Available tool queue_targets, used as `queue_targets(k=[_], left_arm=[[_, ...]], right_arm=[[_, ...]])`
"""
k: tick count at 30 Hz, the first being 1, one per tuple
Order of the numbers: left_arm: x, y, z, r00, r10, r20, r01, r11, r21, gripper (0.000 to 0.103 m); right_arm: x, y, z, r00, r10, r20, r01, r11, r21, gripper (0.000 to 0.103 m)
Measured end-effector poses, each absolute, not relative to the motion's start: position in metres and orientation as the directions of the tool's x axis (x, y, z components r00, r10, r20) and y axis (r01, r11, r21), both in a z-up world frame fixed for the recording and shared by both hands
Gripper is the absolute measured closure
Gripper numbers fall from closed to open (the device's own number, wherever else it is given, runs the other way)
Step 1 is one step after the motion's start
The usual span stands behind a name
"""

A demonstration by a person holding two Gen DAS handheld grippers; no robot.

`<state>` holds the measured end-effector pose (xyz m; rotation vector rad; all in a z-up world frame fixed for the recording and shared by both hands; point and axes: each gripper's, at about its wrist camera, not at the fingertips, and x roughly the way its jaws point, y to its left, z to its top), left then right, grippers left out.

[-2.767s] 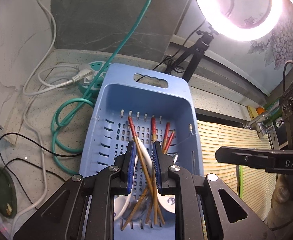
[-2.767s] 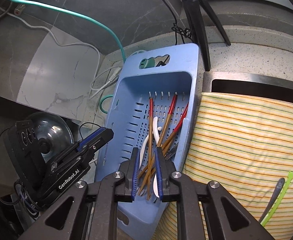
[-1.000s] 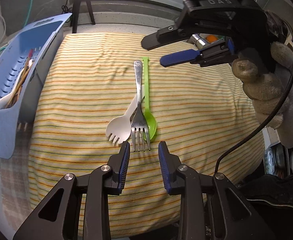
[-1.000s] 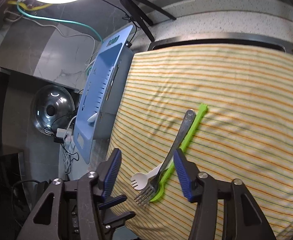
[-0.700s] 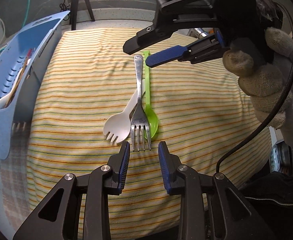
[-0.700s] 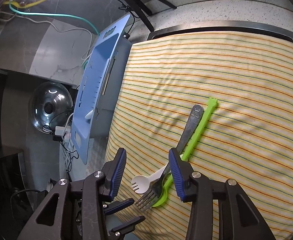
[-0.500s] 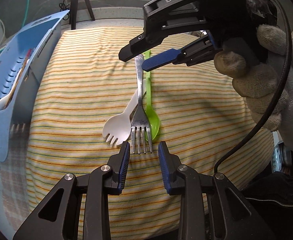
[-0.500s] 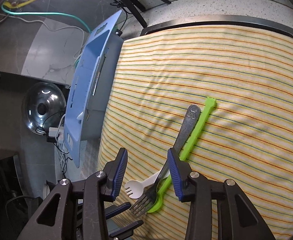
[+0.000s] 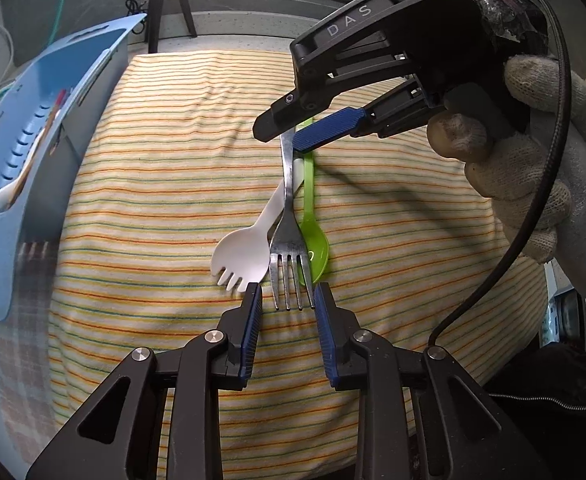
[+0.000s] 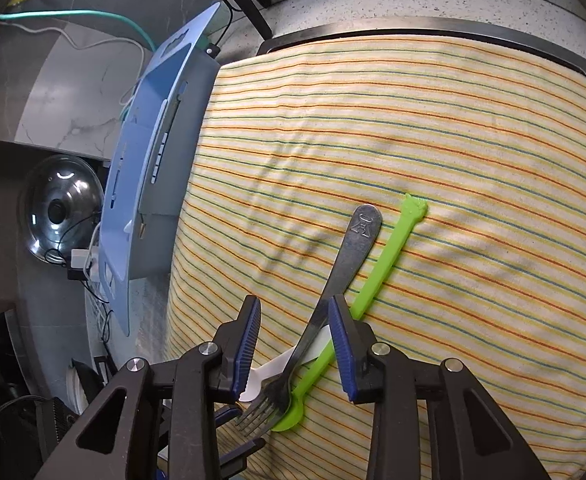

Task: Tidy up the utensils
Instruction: 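Lower the right tool onto the metal fork's handle and close, then lift the metal fork with the right tool and carry it over the basket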

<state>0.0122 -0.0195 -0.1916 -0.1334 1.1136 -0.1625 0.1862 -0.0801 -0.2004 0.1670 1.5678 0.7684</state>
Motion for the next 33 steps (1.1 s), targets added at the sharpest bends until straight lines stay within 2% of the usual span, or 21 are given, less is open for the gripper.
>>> queue_targets(k=[3, 18, 24, 27, 29, 33], left_arm=[[0.012, -0.018, -0.193, 0.430, -0.190, -0.883, 0.054, 0.981, -0.185, 0.083], [0.015, -0.016, -0.199, 0.435, -0.208, -0.876, 0.062, 0.978, -0.201, 0.083], [0.019, -0.009, -0.196, 0.458, -0.234, -0.858, 0.041, 0.969, -0.242, 0.083], [0.021, -0.007, -0.196, 0.466, -0.236, -0.853, 0.037, 0.968, -0.248, 0.083], [0.021, -0.007, -0.196, 0.467, -0.238, -0.852, 0.037, 0.967, -0.250, 0.083], [0.018, -0.008, -0.194, 0.473, -0.243, -0.847, 0.041, 0.966, -0.254, 0.083]], right_arm=[[0.186, -0.077, -0.202, -0.177, 0.509, -0.842, -0.345, 0.769, 0.538, 0.071], [0.187, -0.060, -0.204, -0.168, 0.451, -0.877, -0.357, 0.801, 0.480, 0.071], [0.179, -0.054, -0.204, -0.164, 0.445, -0.880, -0.374, 0.798, 0.473, 0.071], [0.178, -0.053, -0.205, -0.153, 0.435, -0.887, -0.379, 0.803, 0.459, 0.080], [0.180, -0.055, -0.206, -0.152, 0.434, -0.888, -0.376, 0.805, 0.458, 0.090], [0.183, -0.066, -0.208, -0.162, 0.475, -0.865, -0.327, 0.801, 0.501, 0.092]])
